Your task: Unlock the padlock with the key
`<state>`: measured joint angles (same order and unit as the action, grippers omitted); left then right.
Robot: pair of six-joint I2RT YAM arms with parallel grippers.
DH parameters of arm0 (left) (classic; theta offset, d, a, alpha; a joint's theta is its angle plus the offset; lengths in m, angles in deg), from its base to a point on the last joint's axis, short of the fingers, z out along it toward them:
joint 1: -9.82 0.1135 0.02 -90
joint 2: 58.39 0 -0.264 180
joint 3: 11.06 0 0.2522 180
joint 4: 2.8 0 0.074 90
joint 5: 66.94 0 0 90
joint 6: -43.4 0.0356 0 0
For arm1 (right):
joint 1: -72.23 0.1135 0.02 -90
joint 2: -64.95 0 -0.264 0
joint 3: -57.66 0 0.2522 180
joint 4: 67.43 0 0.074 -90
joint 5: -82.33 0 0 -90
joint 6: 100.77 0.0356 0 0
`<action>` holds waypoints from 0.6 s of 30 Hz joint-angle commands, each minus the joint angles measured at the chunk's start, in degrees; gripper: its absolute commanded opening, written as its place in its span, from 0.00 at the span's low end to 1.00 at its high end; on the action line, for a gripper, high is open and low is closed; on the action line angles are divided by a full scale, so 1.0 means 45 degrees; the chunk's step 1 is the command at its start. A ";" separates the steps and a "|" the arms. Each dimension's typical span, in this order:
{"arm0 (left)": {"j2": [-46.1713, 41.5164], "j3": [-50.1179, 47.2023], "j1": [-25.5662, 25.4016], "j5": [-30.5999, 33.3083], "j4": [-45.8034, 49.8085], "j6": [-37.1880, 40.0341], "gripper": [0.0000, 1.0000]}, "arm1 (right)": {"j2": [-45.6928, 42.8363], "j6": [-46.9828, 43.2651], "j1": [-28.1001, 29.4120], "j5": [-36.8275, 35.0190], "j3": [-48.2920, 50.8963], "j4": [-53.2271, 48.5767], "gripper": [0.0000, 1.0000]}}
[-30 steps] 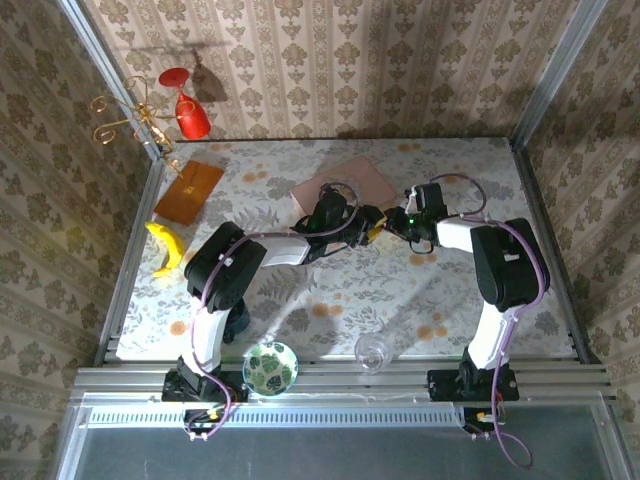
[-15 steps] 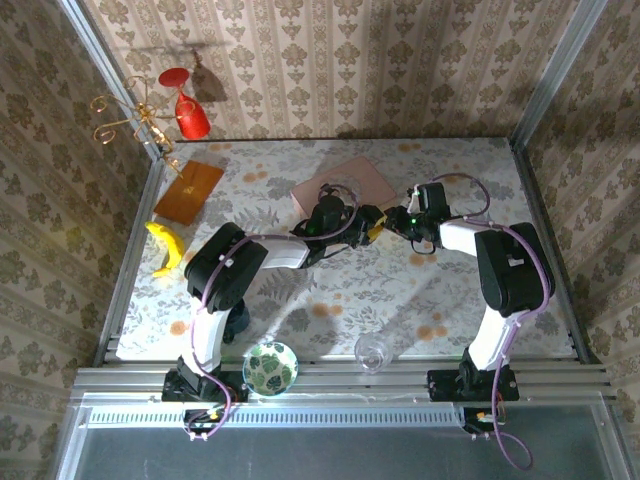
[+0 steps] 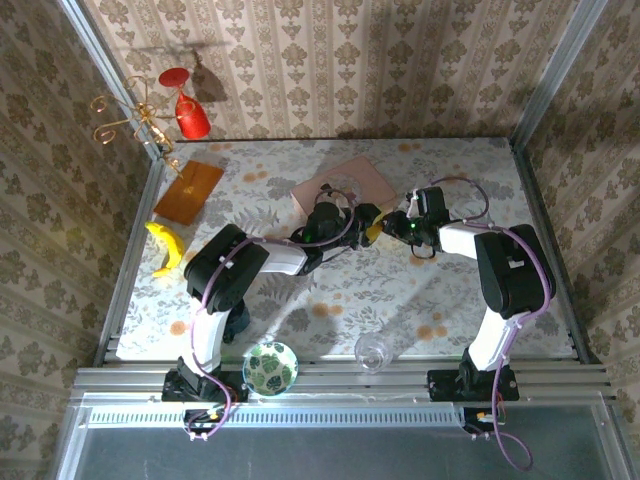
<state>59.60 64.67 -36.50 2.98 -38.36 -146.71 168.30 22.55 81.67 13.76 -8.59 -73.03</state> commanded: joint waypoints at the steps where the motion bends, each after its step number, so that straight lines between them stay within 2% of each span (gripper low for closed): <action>1: 0.0917 -0.1018 -0.0119 0.0106 0.2814 -0.2038 0.52 | -0.0271 -0.0212 0.0069 -0.0142 0.0161 -0.0192 0.40; 4: 0.0947 -0.1131 -0.0155 0.0176 0.2926 -0.2126 0.55 | -0.0291 -0.0271 0.0067 -0.0153 0.0212 -0.0188 0.40; 18: 0.1003 -0.0892 -0.0173 0.0806 0.4624 -0.1515 0.55 | -0.0359 -0.0907 0.0072 -0.0616 0.0649 -0.0299 0.40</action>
<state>59.23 64.41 -36.98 5.41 -37.60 -147.33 168.06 20.41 81.67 12.56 -6.40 -73.68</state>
